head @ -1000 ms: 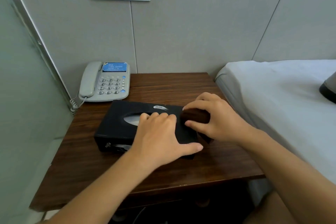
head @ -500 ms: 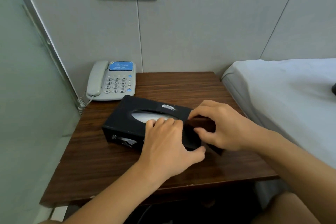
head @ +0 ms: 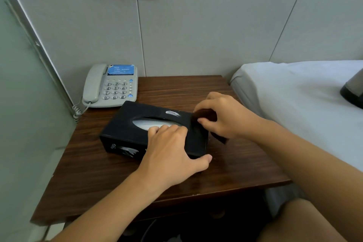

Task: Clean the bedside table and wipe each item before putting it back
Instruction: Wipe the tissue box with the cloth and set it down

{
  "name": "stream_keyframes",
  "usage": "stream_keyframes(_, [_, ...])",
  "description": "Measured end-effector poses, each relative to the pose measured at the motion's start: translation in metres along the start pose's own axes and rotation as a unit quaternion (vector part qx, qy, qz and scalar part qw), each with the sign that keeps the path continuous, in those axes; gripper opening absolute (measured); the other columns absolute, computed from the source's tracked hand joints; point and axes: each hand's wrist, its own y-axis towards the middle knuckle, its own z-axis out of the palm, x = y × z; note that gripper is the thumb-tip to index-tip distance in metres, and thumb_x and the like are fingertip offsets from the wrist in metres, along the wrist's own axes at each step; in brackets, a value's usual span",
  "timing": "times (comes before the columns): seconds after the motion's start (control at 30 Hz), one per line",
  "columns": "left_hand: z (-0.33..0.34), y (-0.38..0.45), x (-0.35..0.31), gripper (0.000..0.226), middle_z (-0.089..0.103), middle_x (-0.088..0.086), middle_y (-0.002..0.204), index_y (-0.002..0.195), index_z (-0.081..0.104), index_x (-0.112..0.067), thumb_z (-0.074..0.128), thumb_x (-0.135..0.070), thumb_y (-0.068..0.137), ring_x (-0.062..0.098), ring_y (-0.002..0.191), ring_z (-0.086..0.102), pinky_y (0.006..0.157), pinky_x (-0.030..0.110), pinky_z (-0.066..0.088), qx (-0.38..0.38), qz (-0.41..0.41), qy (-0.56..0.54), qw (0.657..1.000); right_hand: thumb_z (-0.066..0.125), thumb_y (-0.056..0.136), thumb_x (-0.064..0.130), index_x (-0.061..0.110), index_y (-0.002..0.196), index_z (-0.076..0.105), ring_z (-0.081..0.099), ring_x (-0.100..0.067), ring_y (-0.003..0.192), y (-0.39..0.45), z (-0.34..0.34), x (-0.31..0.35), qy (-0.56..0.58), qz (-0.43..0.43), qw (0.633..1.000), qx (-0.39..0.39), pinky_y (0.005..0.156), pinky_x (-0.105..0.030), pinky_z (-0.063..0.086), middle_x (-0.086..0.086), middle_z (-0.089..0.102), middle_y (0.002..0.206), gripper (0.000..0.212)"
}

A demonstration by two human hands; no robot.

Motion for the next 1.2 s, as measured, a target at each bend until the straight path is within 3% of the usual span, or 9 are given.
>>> stream_keyframes(0.1, [-0.001,0.001,0.001,0.059,0.054,-0.016,0.086,0.089,0.053,-0.032,0.052,-0.089,0.072,0.008,0.092,0.052,0.100,0.037,0.036,0.002,0.000,-0.005,1.000,0.069,0.094,0.035,0.033,0.118,0.071,0.058,-0.013,0.098,-0.003,0.001,0.005,-0.004,-0.001,1.000,0.001,0.088,-0.036,0.053,0.006,0.056,0.105,0.025])
stream_keyframes(0.23, [0.000,-0.001,0.003,0.057,0.054,-0.017,0.083,0.087,0.051,-0.033,0.055,-0.088,0.071,0.007,0.089,0.052,0.099,0.038,0.036,-0.005,0.005,-0.020,1.000,0.071,0.092,0.038,0.036,0.114,0.072,0.059,-0.005,0.097,-0.023,-0.006,0.020,0.029,-0.051,0.995,0.077,0.086,-0.028,0.052,0.011,0.059,0.105,0.022])
stream_keyframes(0.4, [0.001,-0.001,0.003,0.061,0.052,-0.016,0.081,0.082,0.049,-0.030,0.052,-0.090,0.070,0.010,0.087,0.052,0.099,0.039,0.037,-0.011,0.006,0.000,1.000,0.069,0.094,0.039,0.033,0.119,0.071,0.061,-0.021,0.100,0.008,-0.003,0.001,-0.032,0.017,0.999,-0.001,0.090,-0.044,0.053,0.003,0.058,0.107,0.026])
stream_keyframes(0.5, [0.001,0.000,0.003,0.061,0.053,-0.016,0.083,0.085,0.052,-0.030,0.052,-0.090,0.071,0.008,0.089,0.052,0.100,0.039,0.036,-0.014,0.005,-0.006,1.000,0.066,0.094,0.038,0.031,0.120,0.069,0.059,-0.026,0.099,0.008,0.002,0.004,-0.077,0.011,0.997,-0.011,0.084,-0.044,0.054,0.002,0.054,0.104,0.027])
stream_keyframes(0.63, [0.002,-0.002,0.003,0.054,0.055,-0.019,0.084,0.090,0.053,-0.035,0.056,-0.086,0.072,0.006,0.091,0.053,0.099,0.037,0.035,-0.021,0.012,-0.027,0.999,0.058,0.091,0.046,0.035,0.116,0.069,0.060,-0.013,0.090,-0.023,0.001,0.026,-0.015,-0.069,0.996,0.054,0.076,-0.037,0.056,0.007,0.056,0.101,0.029])
stream_keyframes(0.87, [0.002,-0.001,0.002,0.060,0.052,-0.016,0.082,0.085,0.051,-0.030,0.053,-0.089,0.071,0.008,0.088,0.052,0.098,0.038,0.037,-0.022,0.007,-0.006,1.000,0.064,0.096,0.040,0.030,0.121,0.070,0.062,-0.025,0.102,0.011,-0.001,-0.001,-0.037,0.043,0.998,-0.022,0.089,-0.044,0.054,0.001,0.060,0.108,0.028])
stream_keyframes(1.03, [0.002,-0.001,0.004,0.056,0.054,-0.018,0.081,0.086,0.050,-0.035,0.055,-0.088,0.070,0.005,0.088,0.053,0.097,0.037,0.037,-0.021,0.011,-0.024,0.999,0.065,0.094,0.039,0.033,0.118,0.070,0.059,-0.013,0.089,-0.022,0.006,0.024,-0.009,-0.042,0.999,0.011,0.076,-0.034,0.054,0.009,0.055,0.101,0.025])
stream_keyframes(1.2, [0.003,-0.002,0.002,0.058,0.052,-0.017,0.081,0.085,0.050,-0.032,0.054,-0.088,0.071,0.006,0.088,0.052,0.098,0.036,0.035,-0.026,0.011,-0.009,1.000,0.066,0.095,0.041,0.034,0.121,0.071,0.061,-0.014,0.097,-0.007,-0.001,0.003,-0.007,-0.009,1.000,-0.002,0.088,-0.038,0.054,0.008,0.058,0.107,0.027])
